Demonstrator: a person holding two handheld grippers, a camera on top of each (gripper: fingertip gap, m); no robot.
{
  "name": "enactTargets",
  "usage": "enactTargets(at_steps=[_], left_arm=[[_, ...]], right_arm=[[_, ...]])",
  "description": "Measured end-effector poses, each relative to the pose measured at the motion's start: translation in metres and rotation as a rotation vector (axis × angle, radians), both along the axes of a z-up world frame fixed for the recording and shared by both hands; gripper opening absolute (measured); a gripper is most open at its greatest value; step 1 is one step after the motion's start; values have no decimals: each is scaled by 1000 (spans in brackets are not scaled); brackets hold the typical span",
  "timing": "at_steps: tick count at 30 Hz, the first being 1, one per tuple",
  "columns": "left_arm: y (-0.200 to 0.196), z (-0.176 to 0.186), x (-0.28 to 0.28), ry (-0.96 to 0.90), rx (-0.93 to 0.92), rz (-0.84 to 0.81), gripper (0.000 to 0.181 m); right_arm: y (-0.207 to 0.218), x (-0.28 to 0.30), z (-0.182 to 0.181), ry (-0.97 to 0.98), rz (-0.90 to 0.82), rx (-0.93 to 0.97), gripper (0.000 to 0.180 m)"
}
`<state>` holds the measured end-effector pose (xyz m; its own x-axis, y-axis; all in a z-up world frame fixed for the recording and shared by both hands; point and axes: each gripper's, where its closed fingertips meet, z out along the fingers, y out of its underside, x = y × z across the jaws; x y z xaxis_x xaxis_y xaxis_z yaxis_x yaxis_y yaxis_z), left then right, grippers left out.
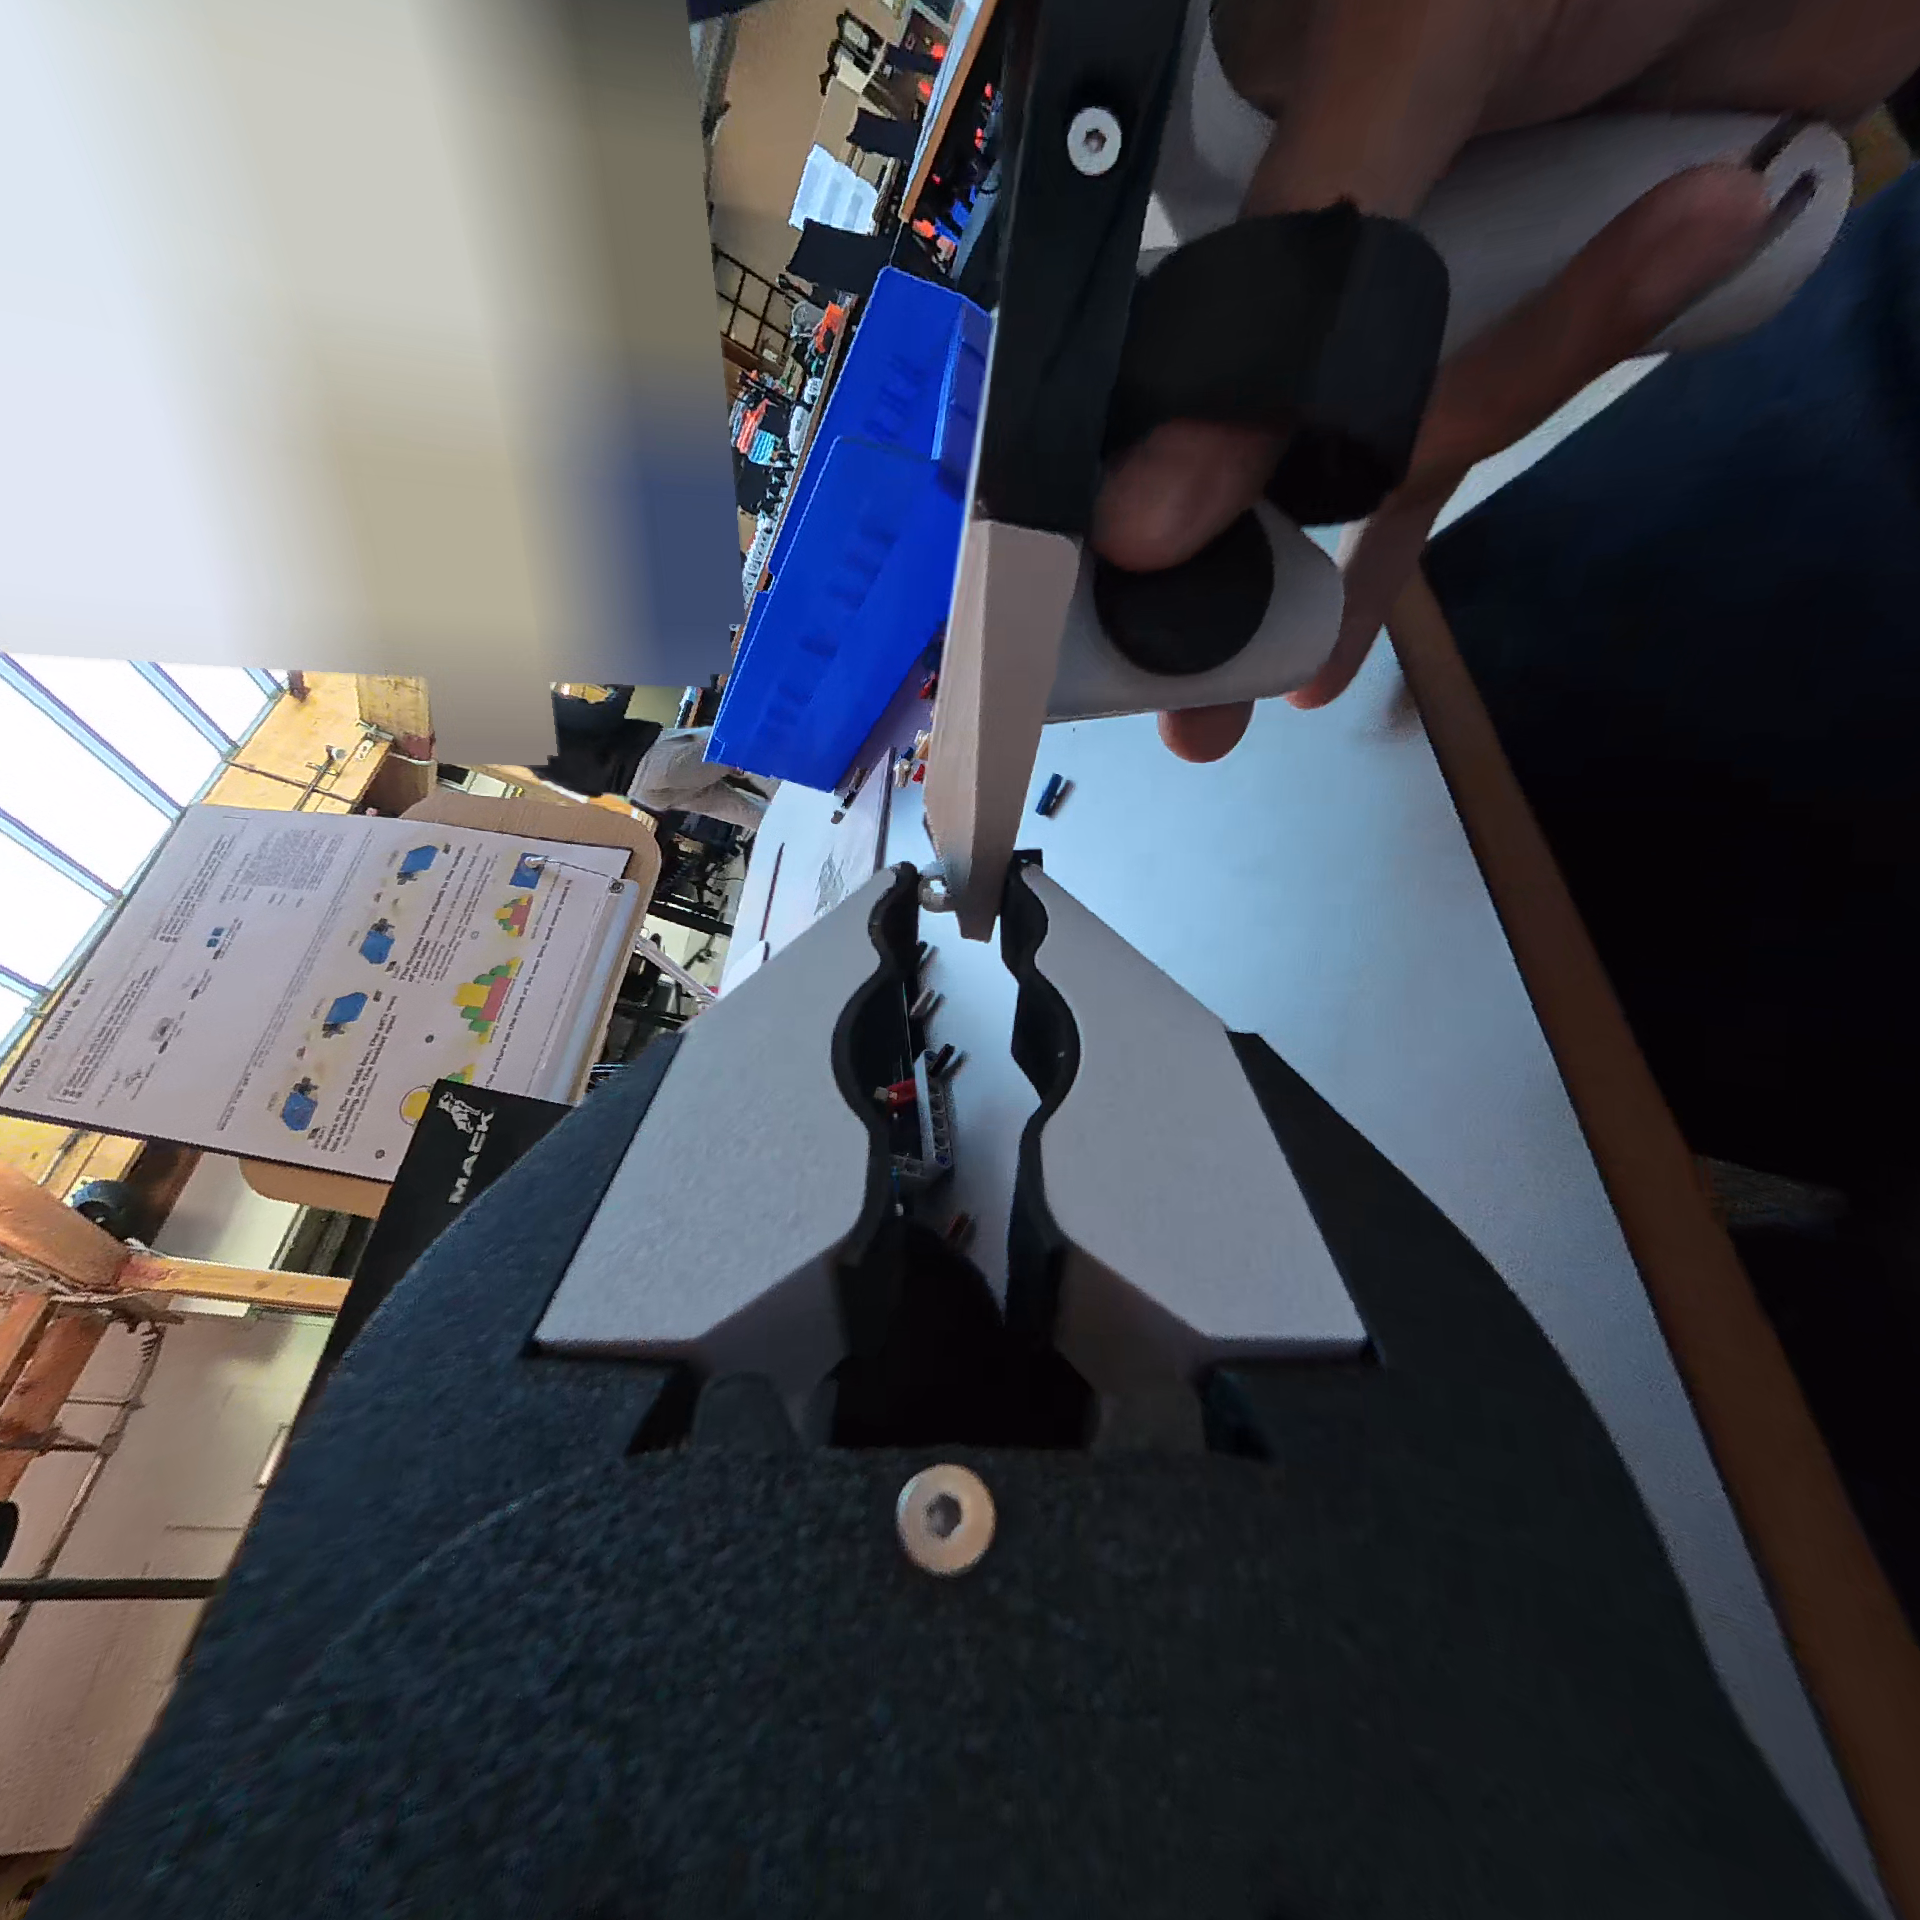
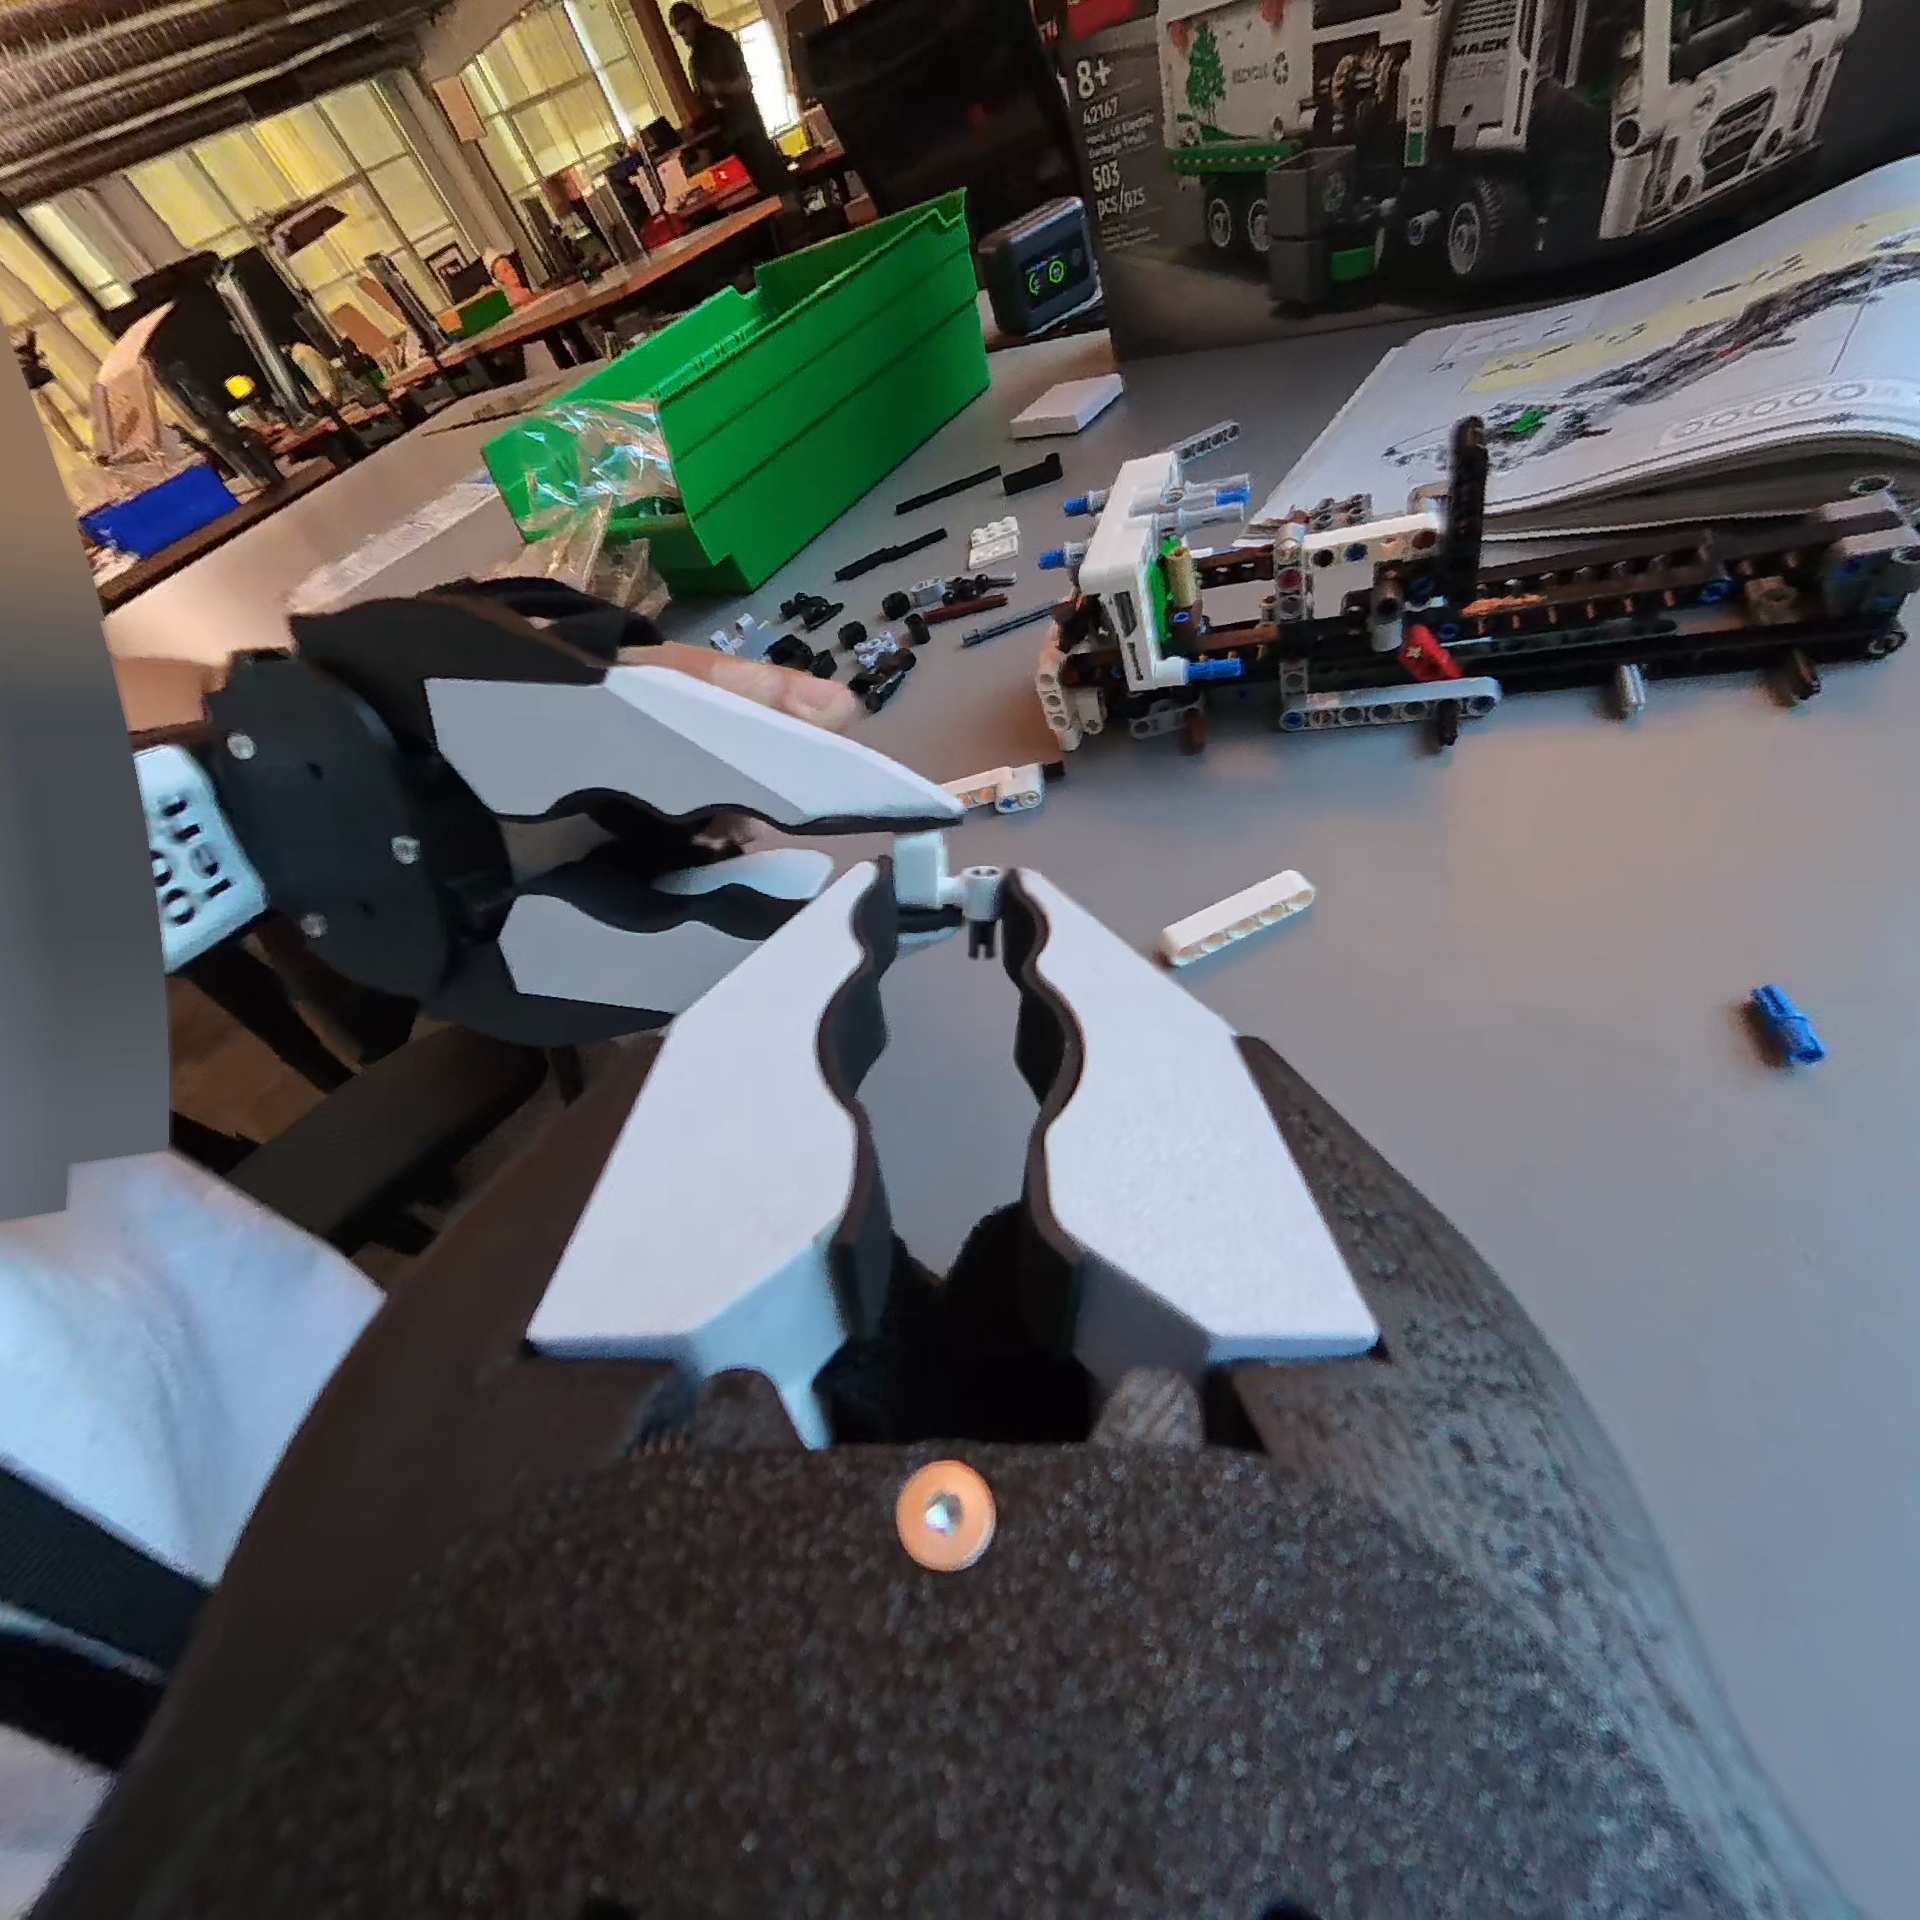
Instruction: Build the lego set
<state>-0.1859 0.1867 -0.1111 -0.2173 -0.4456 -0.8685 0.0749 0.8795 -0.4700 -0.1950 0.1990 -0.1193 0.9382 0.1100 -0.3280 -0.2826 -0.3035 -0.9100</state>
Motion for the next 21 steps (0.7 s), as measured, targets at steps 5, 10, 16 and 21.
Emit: enactTargets(at_steps=[5,10,16,21], left_arm=[[-1,0,0,-14,21,9,13],[-1,-3,1,12,2,3,13],[-1,-11,4,102,-113,-29,14],[7,-11,4,180,-270,-74,18]], right_arm=[[-1,0,1,-85,-1,18,15],[-1,1,-1,-42,17,14,15],[-2,9,-8,-30,83,-49,15],[-14,31,-15,-348,245,-187,15]])
